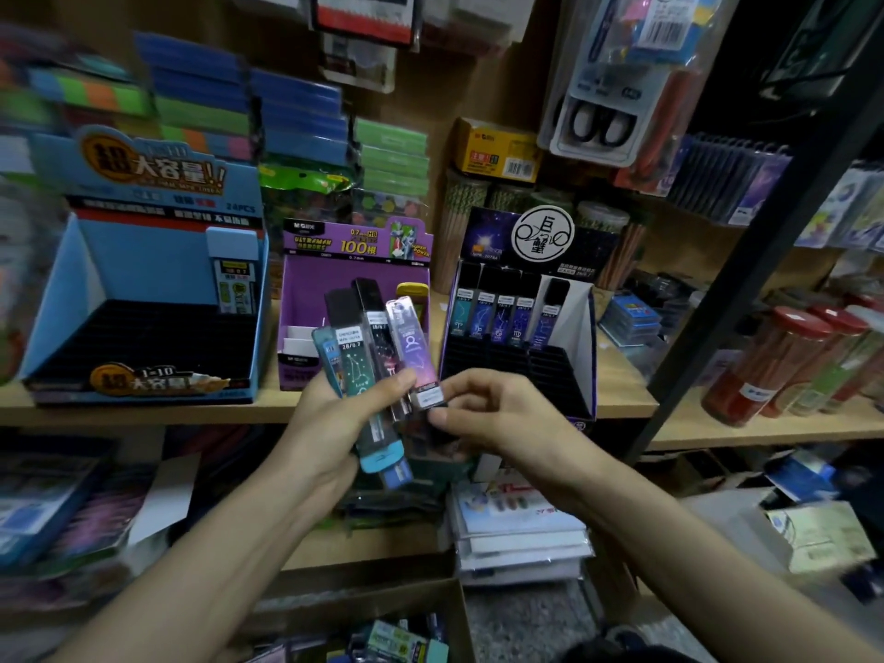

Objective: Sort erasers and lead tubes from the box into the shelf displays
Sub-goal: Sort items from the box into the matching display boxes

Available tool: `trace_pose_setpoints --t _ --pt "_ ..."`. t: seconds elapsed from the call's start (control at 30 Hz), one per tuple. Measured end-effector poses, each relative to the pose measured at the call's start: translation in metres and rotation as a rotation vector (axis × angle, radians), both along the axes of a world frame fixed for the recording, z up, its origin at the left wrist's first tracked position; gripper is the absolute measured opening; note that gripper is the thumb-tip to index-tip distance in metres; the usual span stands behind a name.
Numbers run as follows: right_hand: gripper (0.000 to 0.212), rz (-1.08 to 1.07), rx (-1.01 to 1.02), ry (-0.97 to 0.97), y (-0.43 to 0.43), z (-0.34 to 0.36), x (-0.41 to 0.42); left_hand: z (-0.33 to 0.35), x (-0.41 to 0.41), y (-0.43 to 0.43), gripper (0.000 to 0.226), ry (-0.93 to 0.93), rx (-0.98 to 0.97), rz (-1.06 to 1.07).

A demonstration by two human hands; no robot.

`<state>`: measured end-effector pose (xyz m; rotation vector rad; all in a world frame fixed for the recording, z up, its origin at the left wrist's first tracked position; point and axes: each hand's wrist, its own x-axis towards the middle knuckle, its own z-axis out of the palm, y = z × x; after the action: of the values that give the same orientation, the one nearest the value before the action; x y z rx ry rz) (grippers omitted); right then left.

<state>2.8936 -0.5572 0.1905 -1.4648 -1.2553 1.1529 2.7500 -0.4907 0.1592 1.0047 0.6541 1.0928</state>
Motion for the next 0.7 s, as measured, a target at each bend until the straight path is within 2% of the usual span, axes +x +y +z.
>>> trace_pose_setpoints --t 0.07,0.2,0.37,0.57,0.63,0.7 --pt "0.017 -0.03 0.02 -0.006 -0.002 0.001 0.008 0.003 -0.003 0.004 0.028 -0.02 -0.01 0.02" --pt "0.031 -0.008 0.052 0.003 -0.007 0.001 0.02 0.007 -0.014 0.016 0.029 -0.045 -0.023 0.102" --pt "0.029 -0.108 0.095 -0.104 -0.006 0.001 0.035 0.006 -0.019 0.016 0.036 0.065 -0.001 0.02" --pt "0.023 -0.432 0.233 0.425 0.001 0.006 0.04 -0.002 -0.007 0.001 0.038 0.153 0.03 -0.114" --pt "0.016 -0.471 0.273 0.463 0.004 0.006 0.038 -0.007 0.002 -0.005 0.041 0.187 0.041 -0.15" --pt "0.014 -0.5 0.289 0.387 0.004 0.005 0.036 -0.012 0.011 -0.012 0.04 0.202 0.05 -0.171"
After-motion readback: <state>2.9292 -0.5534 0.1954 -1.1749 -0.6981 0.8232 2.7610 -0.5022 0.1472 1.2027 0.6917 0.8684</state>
